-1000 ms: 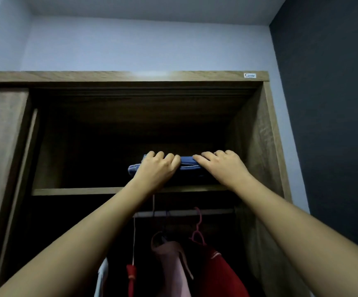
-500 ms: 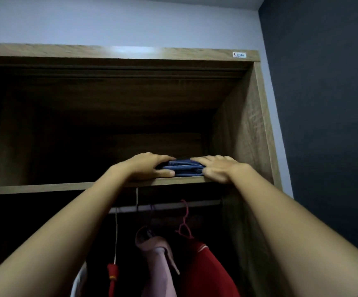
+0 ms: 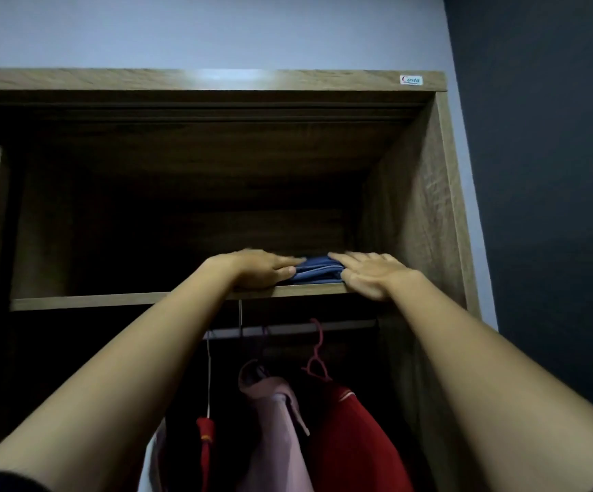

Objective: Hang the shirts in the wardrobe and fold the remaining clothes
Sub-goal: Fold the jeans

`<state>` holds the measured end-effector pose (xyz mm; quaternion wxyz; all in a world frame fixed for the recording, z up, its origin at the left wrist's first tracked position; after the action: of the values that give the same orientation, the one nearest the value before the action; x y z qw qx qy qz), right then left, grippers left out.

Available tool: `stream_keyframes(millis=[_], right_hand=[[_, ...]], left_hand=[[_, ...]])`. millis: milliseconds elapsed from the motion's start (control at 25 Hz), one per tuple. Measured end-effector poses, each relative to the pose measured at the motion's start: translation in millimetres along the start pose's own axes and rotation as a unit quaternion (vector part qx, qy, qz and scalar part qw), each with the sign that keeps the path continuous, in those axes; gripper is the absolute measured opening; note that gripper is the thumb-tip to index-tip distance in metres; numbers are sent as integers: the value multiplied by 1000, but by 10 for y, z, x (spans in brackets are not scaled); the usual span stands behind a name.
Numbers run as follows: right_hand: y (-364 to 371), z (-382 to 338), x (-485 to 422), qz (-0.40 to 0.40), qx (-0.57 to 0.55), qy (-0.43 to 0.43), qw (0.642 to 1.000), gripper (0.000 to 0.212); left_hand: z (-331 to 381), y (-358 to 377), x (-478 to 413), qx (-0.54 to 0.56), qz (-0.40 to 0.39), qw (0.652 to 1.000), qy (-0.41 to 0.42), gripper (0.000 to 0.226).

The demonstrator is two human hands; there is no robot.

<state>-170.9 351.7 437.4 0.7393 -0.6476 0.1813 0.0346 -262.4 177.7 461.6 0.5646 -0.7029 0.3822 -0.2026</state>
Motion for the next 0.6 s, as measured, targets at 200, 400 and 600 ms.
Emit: stream_keyframes(millis=[200, 400, 600], right_hand=[[7, -330, 338, 247, -101, -27, 963, 55], [421, -1507, 866, 288, -201, -134, 927, 57], [1099, -2948, 1653, 222, -282, -211, 909, 66]], left_hand=[[-159, -118, 663, 113, 315, 942, -17, 47], [-352, 584, 1844, 129, 326, 932, -93, 46], [-364, 1747, 3451, 79, 241, 943, -214, 65]])
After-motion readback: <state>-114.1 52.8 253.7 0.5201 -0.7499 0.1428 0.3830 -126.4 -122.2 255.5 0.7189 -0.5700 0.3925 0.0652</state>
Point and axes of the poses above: each hand's wrist, its own x-axis away from the middle knuckle, its own y-axis out of the palm, z = x × y, the point moved 4 cm from there along -x, towards the middle knuckle, and after that the axes turned 12 degrees about -z, right-handed, at the moved point
